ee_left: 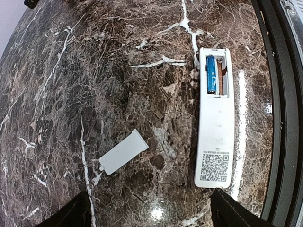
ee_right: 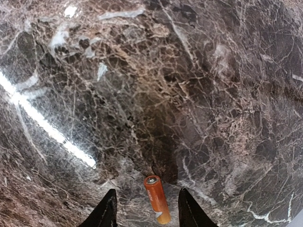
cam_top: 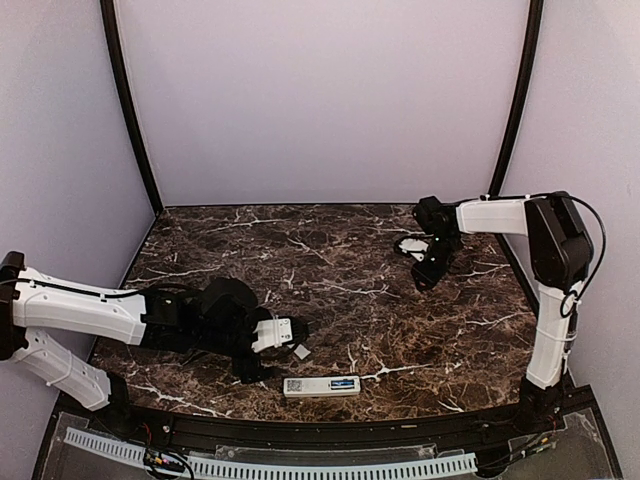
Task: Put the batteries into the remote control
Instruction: Pick up the battery at the center of the board.
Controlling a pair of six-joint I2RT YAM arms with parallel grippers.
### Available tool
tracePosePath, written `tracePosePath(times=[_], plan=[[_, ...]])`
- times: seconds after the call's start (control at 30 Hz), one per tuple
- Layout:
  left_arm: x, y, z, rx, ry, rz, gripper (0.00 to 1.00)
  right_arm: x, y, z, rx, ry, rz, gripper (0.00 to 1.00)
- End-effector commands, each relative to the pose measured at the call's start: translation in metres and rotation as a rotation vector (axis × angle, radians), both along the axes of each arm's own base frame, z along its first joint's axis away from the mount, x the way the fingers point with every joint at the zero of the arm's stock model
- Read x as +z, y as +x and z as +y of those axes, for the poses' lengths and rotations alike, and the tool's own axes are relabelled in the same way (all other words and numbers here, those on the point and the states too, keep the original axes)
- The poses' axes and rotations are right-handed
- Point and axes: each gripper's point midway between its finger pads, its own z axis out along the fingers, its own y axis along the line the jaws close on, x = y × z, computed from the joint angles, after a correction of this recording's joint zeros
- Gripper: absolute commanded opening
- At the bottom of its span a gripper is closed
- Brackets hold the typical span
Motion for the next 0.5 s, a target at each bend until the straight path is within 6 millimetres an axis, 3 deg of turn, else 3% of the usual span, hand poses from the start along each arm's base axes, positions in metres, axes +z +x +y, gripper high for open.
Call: tracePosePath(times=[0.0, 0.13, 0.27, 0.4, 0.47], plan=[[0.002, -0.004, -0.004, -0.017, -0.009, 0.036, 0.86, -0.004, 0.002, -0.009, -0.001, -0.046, 0.011, 0.38], [0.001, -0.005, -0.004, -0.021, -0.006, 0.039, 0.86, -0.011, -0.002, -0.011, -0.011, -0.058, 0.043, 0.26], [0.001, -0.005, -0.004, -0.022, -0.003, 0.038, 0.86, -0.014, -0.007, -0.013, -0.014, -0.066, 0.059, 0.22], [-0.001, -0.004, -0.004, -0.022, 0.005, 0.04, 0.86, -0.013, -0.011, -0.008, -0.011, -0.038, 0.075, 0.03], [-0.001, -0.004, -0.004, -0.023, 0.007, 0.04, 0.86, -0.012, -0.012, -0.007, -0.018, -0.033, 0.081, 0.0]])
